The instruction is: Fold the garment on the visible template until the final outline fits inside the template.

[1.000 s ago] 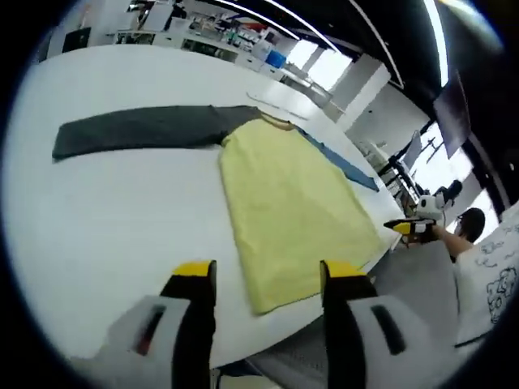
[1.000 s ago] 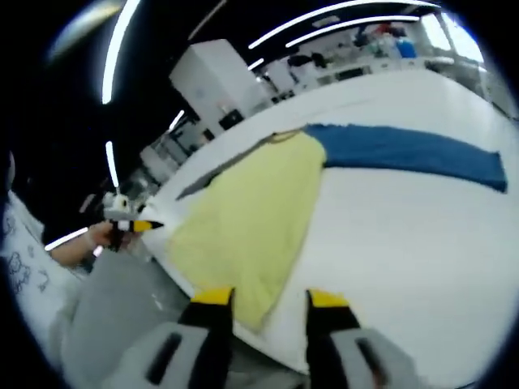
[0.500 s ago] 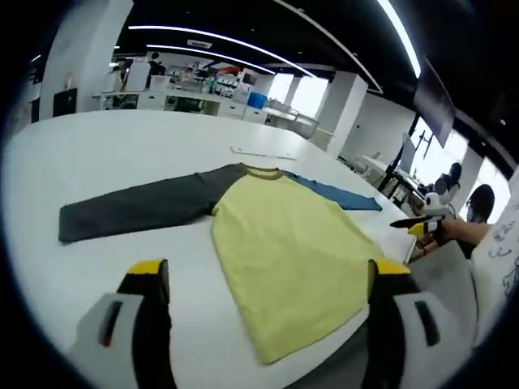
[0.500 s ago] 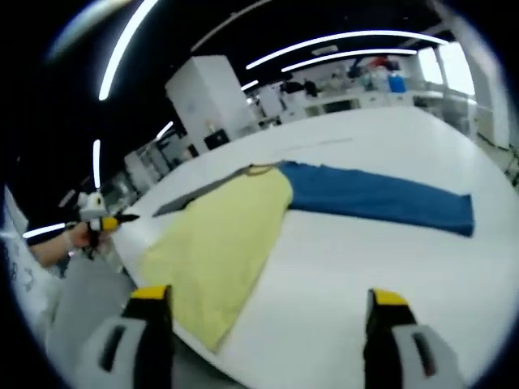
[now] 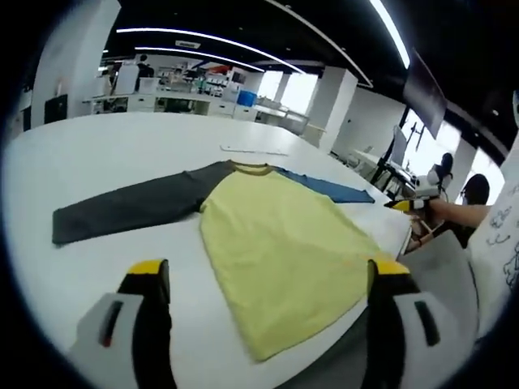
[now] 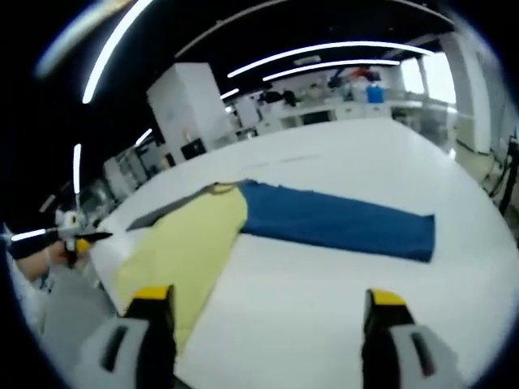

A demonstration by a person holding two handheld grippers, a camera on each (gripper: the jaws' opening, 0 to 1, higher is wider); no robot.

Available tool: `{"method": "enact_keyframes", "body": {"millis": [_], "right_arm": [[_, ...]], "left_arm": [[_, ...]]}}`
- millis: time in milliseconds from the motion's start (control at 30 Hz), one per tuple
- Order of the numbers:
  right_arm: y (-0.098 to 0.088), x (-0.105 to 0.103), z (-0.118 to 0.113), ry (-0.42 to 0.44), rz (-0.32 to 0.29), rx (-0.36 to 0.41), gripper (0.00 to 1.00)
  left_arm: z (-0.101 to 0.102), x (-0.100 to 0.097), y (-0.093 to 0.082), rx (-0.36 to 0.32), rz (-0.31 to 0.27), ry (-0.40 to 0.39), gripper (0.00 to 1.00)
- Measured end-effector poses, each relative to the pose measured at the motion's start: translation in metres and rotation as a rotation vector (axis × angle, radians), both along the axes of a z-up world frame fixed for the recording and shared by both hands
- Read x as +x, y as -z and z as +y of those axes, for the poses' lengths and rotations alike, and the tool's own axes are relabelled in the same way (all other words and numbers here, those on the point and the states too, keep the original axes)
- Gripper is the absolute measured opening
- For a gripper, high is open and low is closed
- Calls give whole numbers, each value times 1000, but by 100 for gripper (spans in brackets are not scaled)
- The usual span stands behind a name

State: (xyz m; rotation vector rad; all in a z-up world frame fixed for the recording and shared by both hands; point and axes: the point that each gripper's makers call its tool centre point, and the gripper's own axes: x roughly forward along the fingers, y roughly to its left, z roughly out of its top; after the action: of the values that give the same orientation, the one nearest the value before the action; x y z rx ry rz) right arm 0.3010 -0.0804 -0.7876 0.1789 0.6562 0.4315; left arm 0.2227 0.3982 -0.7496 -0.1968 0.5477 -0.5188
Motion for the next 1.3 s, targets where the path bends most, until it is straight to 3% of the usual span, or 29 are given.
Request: {"method": "enact_keyframes", "body": {"millis": [167, 267, 400, 533, 667, 900, 967, 1033, 1100, 1200, 1300], "right_arm": [[0, 21, -27, 70, -19, -53, 95], [1, 37, -46, 101, -8, -41, 88], [2, 53, -65, 144, -7, -52, 87], [9, 66, -88, 193, 9, -59, 78], [14, 71, -99, 264, 30, -28, 74], [31, 78, -113, 342, 70, -30, 55], [39, 75, -115, 381, 118, 9, 52], [40, 80, -122, 391, 96, -2, 53], [42, 83, -132, 403, 96, -4, 45], [42, 83, -130, 420, 99, 22, 39], [44, 82, -132, 415, 102, -1, 32]], "left_arm": [[-2, 0, 0, -26, -3, -21, 98], [-6, 1, 2, -28, -2, -16, 98], [-8, 1, 1, -30, -2, -12, 98], [-7, 1, 3, -34, 10, -23, 97], [-9, -2, 5, -46, 18, -27, 96], [-16, -8, 13, -63, 44, -36, 95], [-17, -9, 16, -78, 56, -36, 94], [-18, -9, 17, -82, 60, -37, 94], [-19, -9, 18, -85, 67, -41, 94], [-20, -8, 21, -89, 77, -38, 94], [-22, -6, 23, -90, 81, -38, 94]]}}
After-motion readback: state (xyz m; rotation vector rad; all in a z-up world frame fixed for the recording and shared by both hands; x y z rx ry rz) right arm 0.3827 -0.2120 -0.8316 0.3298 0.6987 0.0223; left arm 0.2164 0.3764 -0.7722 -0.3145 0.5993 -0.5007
